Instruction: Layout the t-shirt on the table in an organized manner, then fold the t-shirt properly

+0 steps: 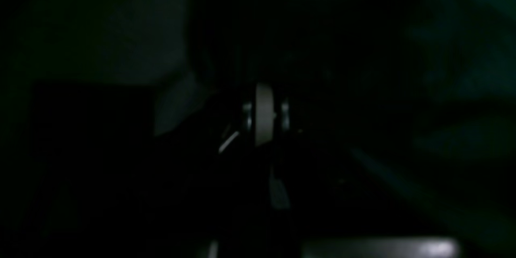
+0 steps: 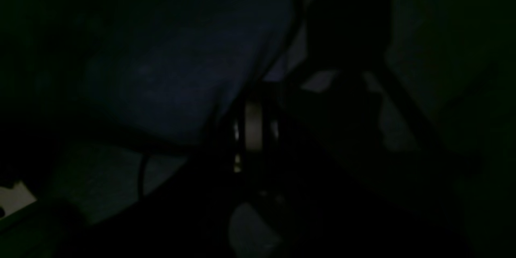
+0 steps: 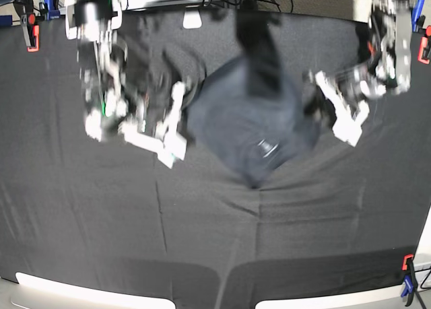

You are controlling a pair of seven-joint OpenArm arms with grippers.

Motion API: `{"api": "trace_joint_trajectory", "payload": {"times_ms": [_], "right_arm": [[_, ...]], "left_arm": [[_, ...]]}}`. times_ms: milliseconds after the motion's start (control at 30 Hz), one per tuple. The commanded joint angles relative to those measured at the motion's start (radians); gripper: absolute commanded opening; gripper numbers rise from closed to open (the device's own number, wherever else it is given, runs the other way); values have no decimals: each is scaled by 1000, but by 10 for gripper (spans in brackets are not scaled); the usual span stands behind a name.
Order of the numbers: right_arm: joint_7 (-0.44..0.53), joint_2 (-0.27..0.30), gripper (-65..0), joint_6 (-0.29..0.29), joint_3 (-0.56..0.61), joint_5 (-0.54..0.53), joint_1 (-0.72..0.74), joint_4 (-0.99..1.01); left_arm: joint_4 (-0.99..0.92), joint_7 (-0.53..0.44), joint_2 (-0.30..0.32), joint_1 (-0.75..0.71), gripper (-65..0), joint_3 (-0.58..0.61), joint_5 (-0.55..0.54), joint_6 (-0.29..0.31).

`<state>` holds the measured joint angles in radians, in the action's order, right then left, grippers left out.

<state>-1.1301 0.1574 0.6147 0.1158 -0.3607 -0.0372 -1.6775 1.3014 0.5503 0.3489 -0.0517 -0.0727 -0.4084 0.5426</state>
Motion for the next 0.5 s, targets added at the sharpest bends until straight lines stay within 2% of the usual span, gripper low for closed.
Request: {"api": "trace_joint_trajectory", "payload": {"times_ms": [0,267,367,467], "right_arm": [[32,-8,-650,14,-2,-15,-7,-32],[112,-83,-650,33,-2,-5,-138,-131],[153,-82,-650,24,-20,40,-177,-198],[183,-82,-650,6,-86,48,-225,-288]], "left_arm": [[-13,8,11,24,-650,-5,40,-51],[-47,-47,-39,90,-650,-5,40,-50],[-3,-42,-32,64,-650,-12,37,-50],[114,-43,-33,-18,-650,-71,28,-51]]}}
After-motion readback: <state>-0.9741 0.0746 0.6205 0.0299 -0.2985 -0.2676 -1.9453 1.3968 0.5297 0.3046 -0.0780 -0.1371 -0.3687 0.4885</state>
